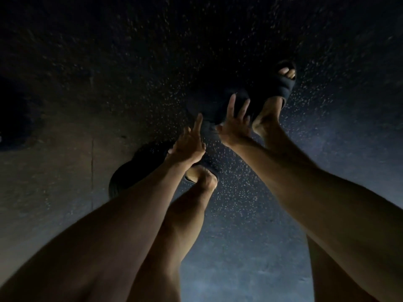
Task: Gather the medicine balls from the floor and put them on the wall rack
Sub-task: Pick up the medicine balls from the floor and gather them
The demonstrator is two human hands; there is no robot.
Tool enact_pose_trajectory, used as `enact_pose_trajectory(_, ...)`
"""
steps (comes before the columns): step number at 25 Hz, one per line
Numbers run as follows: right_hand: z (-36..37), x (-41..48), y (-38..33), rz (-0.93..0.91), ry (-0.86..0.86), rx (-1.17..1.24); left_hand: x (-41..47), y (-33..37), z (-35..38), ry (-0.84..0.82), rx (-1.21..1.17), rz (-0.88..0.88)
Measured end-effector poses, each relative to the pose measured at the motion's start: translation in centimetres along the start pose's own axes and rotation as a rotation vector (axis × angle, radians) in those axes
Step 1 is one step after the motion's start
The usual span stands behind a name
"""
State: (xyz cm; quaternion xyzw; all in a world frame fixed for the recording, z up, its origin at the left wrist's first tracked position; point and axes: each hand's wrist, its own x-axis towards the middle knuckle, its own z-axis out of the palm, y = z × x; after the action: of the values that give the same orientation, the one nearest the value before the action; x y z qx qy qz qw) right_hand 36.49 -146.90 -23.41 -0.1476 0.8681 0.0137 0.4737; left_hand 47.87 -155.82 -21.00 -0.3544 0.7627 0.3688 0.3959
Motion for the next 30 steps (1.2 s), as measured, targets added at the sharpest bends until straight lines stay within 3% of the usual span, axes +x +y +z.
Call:
enact_pose_trajectory(8, -11.4, 9.4, -0.9, 0.108, -0.092, 0.215, 6.3, 7.1, -4.7, 0.143, 0.000, 0.012)
enact_pose_trajectory(16, -19.3, 17.3, 1.2, 0.051, 0.122, 0.312, 14.8, 13.9, -10.5, 0.181, 0.149, 0.054)
enact_pose_trajectory(20, -18.2, 14.0, 3.4, -0.120, 0.277, 0.233, 19.2, 17.8, -14.4, 0.235, -0.033, 0.009)
enact_pose_trajectory(24, -16.2, 11.5, 3.9, -0.144, 0.135, 0.213, 23.2, 22.0, -18.3, 0.392, -0.160, -0.124)
enact_pose_trajectory(30, -21.3, 17.7, 1.8, -0.027, 0.126, 0.323, 22.4, 21.0, -17.8, 0.541, -0.221, 0.179)
